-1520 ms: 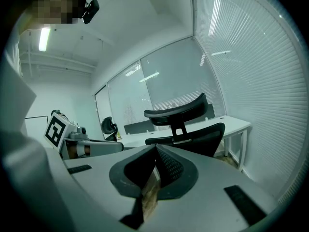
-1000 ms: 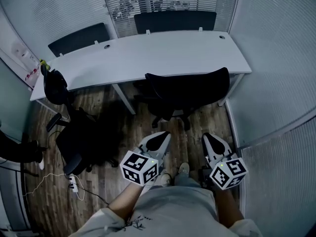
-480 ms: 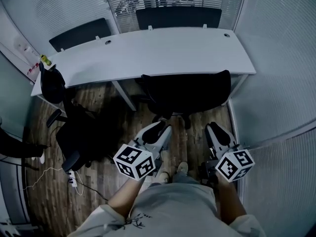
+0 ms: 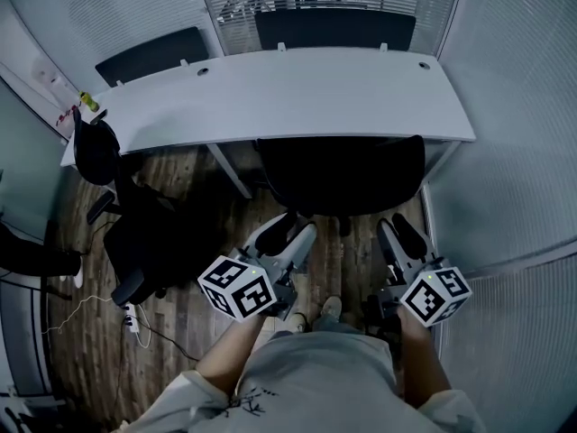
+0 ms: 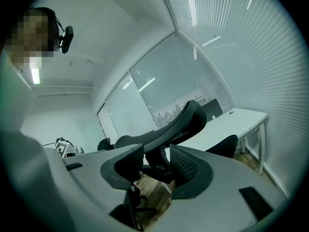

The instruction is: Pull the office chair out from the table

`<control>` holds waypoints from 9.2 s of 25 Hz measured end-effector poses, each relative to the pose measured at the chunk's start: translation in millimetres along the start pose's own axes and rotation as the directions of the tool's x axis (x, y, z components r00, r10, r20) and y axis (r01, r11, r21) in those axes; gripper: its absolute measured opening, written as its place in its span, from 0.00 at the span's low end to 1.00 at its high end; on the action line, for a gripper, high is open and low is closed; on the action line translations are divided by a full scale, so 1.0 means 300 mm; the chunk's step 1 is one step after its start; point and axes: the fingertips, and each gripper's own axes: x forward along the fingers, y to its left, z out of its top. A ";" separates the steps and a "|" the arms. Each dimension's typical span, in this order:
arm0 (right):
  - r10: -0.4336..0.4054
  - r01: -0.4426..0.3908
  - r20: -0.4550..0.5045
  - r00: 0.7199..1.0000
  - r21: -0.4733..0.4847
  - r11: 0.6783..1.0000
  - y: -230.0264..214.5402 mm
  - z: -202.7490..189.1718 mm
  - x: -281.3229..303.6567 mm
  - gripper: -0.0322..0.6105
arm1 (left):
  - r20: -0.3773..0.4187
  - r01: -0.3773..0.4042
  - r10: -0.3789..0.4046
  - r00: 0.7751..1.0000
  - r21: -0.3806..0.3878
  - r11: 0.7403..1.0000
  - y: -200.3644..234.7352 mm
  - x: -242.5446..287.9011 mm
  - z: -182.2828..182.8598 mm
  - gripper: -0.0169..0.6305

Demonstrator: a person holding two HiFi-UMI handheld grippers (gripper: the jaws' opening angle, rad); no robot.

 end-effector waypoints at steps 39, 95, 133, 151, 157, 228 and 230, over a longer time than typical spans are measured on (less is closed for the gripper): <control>0.106 -0.103 -0.001 0.994 0.236 0.966 -0.099 0.089 0.179 0.31 | 0.080 -0.030 0.046 0.996 -0.189 0.982 0.106 0.146 0.089 0.30; 0.081 -0.095 0.062 0.995 0.280 0.955 0.118 -0.092 -0.278 0.28 | 0.055 0.021 -0.009 0.998 -0.224 0.974 -0.173 -0.230 -0.141 0.25; 0.083 -0.116 0.129 0.988 0.283 0.952 0.400 -0.272 -0.742 0.28 | 0.040 0.072 -0.065 0.997 -0.226 0.971 -0.459 -0.650 -0.363 0.25; 0.094 -0.124 0.109 0.990 0.321 0.939 0.419 -0.309 -0.886 0.26 | 0.030 0.032 -0.026 0.999 -0.220 0.975 -0.565 -0.727 -0.429 0.25; 0.080 -0.107 0.097 0.992 0.317 0.942 0.438 -0.361 -0.968 0.26 | 0.033 0.030 -0.023 0.999 -0.225 0.974 -0.608 -0.791 -0.482 0.25; 0.045 -0.072 0.100 0.994 0.286 0.955 0.948 -0.691 -1.504 0.26 | 0.023 0.062 -0.058 0.998 -0.276 0.959 -0.871 -1.496 -0.730 0.23; 0.043 -0.070 0.102 0.994 0.286 0.956 0.967 -0.697 -1.515 0.26 | 0.023 0.063 -0.059 0.998 -0.276 0.959 -0.874 -1.518 -0.728 0.23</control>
